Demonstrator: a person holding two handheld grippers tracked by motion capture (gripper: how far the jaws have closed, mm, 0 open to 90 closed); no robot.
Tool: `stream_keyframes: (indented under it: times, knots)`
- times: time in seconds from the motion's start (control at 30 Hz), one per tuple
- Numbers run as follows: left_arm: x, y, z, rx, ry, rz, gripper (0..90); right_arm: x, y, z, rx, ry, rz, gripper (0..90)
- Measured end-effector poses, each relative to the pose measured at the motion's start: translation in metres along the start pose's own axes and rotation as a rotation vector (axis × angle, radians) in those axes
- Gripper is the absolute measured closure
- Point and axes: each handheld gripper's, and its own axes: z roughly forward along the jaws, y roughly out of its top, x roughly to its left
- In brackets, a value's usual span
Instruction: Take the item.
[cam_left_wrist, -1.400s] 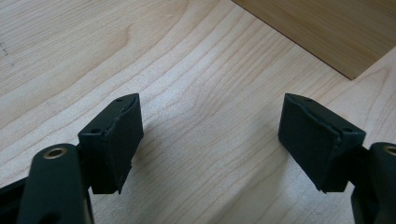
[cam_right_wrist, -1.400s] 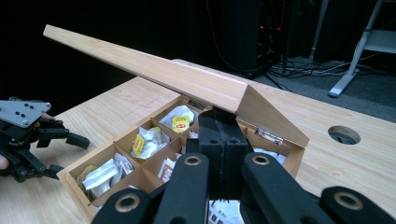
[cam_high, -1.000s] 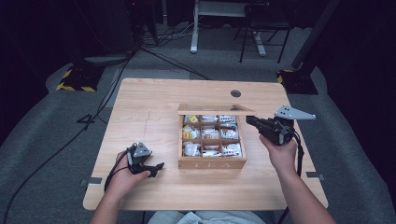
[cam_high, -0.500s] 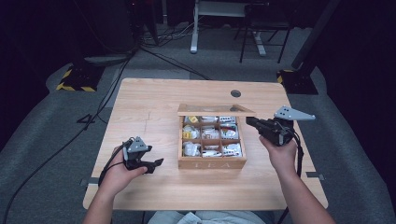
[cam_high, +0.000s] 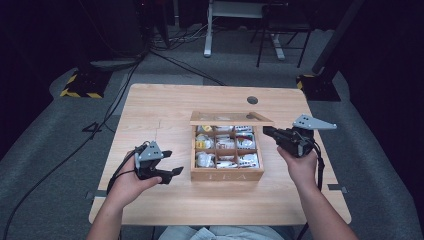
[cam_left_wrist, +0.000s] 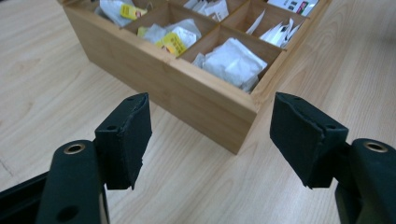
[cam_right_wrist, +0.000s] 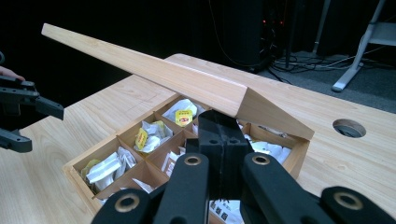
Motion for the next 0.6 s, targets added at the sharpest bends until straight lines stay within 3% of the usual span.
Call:
stream_keyframes:
  times: [0.33,0.6]
  knots:
    - [-0.004,0.016,0.003,-0.047,-0.038,-0.014,31.2,0.000,0.001,0.000,-0.001,0.006,-0.001,90.0]
    - [-0.016,0.036,0.022,-0.056,-0.077,0.020,31.4,0.000,0.001,0.001,-0.002,0.009,-0.002,89.9]
